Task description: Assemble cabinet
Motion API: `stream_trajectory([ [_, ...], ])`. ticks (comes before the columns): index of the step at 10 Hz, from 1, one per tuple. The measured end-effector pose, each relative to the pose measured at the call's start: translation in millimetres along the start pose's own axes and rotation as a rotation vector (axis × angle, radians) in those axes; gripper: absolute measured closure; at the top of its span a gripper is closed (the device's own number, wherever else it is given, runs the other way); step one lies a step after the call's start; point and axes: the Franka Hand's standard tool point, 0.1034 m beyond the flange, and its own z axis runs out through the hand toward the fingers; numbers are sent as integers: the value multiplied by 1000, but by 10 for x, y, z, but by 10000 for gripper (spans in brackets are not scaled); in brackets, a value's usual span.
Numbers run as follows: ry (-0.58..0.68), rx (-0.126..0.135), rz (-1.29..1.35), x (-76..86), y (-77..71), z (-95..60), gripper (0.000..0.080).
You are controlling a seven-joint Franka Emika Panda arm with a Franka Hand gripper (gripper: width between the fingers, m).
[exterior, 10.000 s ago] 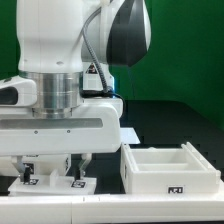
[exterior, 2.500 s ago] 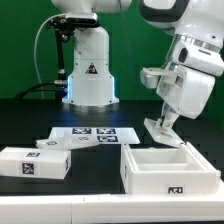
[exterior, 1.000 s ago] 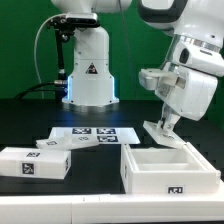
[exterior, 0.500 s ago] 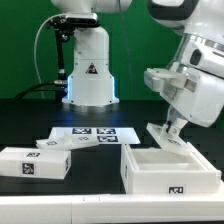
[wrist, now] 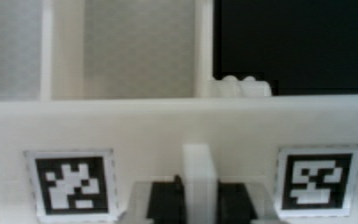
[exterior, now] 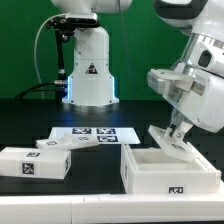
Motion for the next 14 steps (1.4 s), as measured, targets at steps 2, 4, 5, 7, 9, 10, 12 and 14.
stream_trajectory([
  [2, -14, 8, 1, 12, 55, -4, 735],
  [4, -48, 25, 7, 4, 287, -9, 735],
  [5, -68, 33, 13, 2, 460, -14, 735],
  [7, -109, 107, 15, -7, 577, -31, 735],
  [9, -99, 94, 17, -5, 576, -36, 735],
  [10, -99, 93, 17, -4, 578, -38, 735],
  [12, -99, 93, 17, -4, 579, -38, 735],
  [14, -99, 95, 17, -3, 575, -29, 652],
])
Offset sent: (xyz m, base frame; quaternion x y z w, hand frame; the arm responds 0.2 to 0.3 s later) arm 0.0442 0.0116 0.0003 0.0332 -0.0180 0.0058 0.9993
